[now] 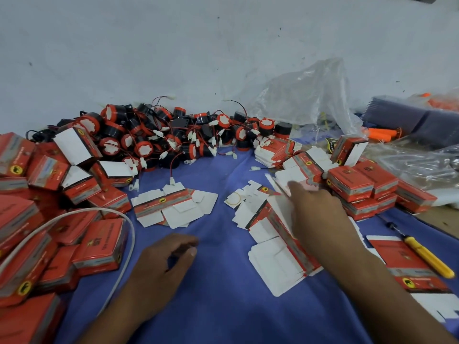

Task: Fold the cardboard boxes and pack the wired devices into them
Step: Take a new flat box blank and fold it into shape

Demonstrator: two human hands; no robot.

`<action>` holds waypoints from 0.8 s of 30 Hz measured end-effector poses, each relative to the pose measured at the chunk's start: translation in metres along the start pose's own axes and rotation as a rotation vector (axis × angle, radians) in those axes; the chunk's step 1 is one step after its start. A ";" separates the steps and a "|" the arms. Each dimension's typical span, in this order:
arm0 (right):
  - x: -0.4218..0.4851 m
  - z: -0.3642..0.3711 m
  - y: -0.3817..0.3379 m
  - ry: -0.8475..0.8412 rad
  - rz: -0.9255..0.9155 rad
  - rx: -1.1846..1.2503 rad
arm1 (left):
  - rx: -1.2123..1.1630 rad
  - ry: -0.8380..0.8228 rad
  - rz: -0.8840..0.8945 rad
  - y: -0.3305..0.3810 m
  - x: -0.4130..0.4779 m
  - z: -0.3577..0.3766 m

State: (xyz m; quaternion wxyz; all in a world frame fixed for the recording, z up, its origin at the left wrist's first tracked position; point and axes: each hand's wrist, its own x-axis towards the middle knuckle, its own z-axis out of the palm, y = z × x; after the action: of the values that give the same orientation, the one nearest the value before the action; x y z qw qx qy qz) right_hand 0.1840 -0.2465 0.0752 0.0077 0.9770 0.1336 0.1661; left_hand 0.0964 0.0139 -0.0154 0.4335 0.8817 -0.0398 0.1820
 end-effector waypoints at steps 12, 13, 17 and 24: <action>-0.051 0.061 -0.082 0.071 -0.569 0.887 | -0.935 -0.009 -0.225 0.005 0.006 0.001; -0.051 0.064 -0.083 0.051 -0.593 0.798 | -1.000 0.016 -0.248 0.007 0.007 -0.001; -0.053 0.069 -0.087 -0.026 -0.616 0.467 | -1.069 0.028 -0.235 0.011 0.007 -0.007; -0.046 0.063 -0.079 0.048 -0.371 0.733 | -0.766 -0.031 -0.137 0.014 0.000 -0.004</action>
State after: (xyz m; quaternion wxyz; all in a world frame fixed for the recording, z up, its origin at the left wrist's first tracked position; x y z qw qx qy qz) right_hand 0.1422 -0.1802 -0.0043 -0.3143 0.8702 0.3578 0.1260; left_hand 0.0921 0.0084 -0.0026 0.7420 0.6591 -0.0522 0.1111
